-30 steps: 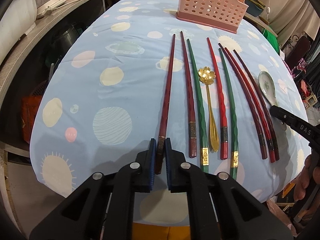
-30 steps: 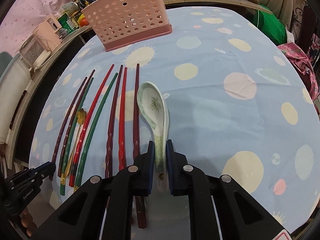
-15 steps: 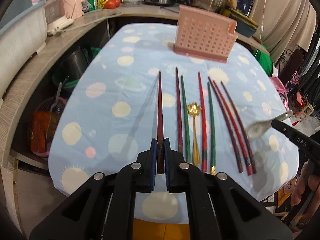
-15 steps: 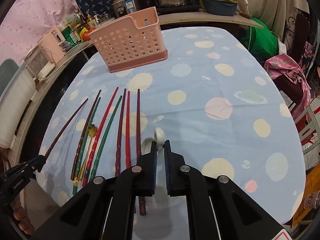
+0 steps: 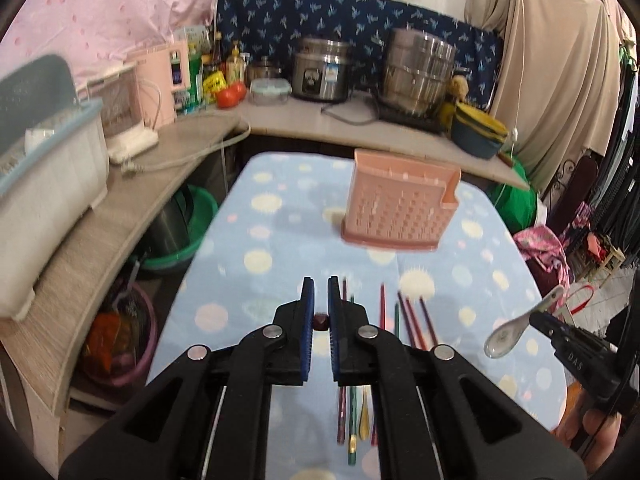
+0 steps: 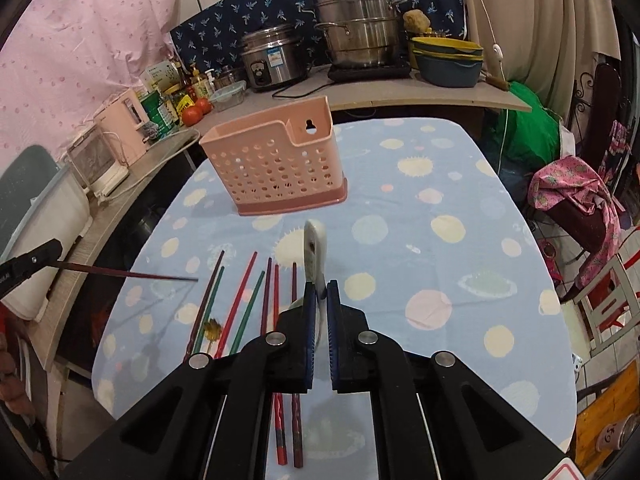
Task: Organize utensils
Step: 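Lift and carry the chopstick and spoon into the pink holder with both tools, then open both tools to release the chopstick and spoon into the holder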
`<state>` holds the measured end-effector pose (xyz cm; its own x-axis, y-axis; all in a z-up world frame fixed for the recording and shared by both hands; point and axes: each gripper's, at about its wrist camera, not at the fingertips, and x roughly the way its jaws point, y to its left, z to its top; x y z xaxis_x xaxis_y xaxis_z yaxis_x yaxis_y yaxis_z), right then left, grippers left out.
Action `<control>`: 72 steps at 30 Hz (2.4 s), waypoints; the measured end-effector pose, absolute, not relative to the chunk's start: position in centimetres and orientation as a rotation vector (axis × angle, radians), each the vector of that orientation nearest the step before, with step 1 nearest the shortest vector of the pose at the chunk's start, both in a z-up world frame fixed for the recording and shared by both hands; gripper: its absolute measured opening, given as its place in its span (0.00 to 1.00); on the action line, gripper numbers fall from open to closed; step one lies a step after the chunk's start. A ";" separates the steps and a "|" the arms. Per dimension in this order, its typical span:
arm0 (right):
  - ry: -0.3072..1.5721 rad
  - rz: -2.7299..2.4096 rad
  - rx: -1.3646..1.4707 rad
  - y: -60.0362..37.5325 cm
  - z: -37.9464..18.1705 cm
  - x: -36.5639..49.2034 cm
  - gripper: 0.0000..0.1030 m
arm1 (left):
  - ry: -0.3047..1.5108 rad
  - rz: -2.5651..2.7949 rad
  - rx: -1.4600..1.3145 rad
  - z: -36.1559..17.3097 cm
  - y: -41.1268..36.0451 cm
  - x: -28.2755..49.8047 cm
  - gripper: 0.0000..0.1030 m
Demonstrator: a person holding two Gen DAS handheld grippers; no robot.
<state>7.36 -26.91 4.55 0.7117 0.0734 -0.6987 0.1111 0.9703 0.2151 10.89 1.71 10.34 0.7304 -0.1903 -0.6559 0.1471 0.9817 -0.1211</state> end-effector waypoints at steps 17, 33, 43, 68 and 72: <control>0.634 -0.030 0.272 -29.7 11.7 19.4 0.05 | 0.377 -0.210 -0.094 25.1 -1.5 20.2 0.06; 0.718 -0.034 0.267 -29.3 8.1 29.3 0.05 | 0.341 -0.215 -0.134 23.9 -5.5 30.4 0.06; 0.780 -0.049 0.249 -29.3 4.8 31.0 0.06 | 0.461 -0.207 -0.123 17.9 -6.7 33.6 0.06; 0.767 -0.018 0.250 -28.0 5.7 18.6 0.31 | 0.605 -0.172 -0.063 12.7 -3.3 23.9 0.44; 0.815 -0.002 0.247 -26.8 3.9 14.5 0.32 | 0.664 -0.165 -0.052 10.1 -2.2 20.4 0.44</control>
<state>14.55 -26.83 3.92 0.6877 0.0925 -0.7201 0.0966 0.9714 0.2170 20.39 -2.24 10.10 0.7748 -0.1692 -0.6091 0.1361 0.9856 -0.1007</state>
